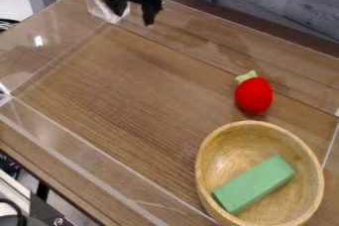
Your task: Move the red fruit to the right
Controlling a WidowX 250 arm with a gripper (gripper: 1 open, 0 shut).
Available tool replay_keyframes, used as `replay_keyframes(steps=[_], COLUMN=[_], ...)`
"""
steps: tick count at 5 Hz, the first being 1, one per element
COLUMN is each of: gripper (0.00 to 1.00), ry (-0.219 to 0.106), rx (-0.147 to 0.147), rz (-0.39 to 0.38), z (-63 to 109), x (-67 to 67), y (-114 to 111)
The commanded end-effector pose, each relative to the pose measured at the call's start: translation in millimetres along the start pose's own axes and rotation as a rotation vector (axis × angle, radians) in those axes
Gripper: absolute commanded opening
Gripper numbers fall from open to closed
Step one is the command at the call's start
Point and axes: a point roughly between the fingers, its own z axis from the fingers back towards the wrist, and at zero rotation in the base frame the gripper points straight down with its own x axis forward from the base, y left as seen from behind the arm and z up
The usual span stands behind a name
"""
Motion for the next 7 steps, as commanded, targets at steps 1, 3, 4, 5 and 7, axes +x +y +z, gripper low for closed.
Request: replay_keyframes(steps=[1,3,4,5,7], gripper=[1.0,1.0,1.0,1.0,1.0], ry=[-0.059,-0.062,-0.06,-0.063,0.004], rx=[-0.005,-0.024,-0.012,0.012,-0.01], rz=[-0.017,-0.06,-0.042,-0.023,0.015], z=[15.8,7.3,3.3,2.7,-2.3], x=[25.0,17.6,5.9,3.3,-4.1], y=[-5,-3,-2,4,-18])
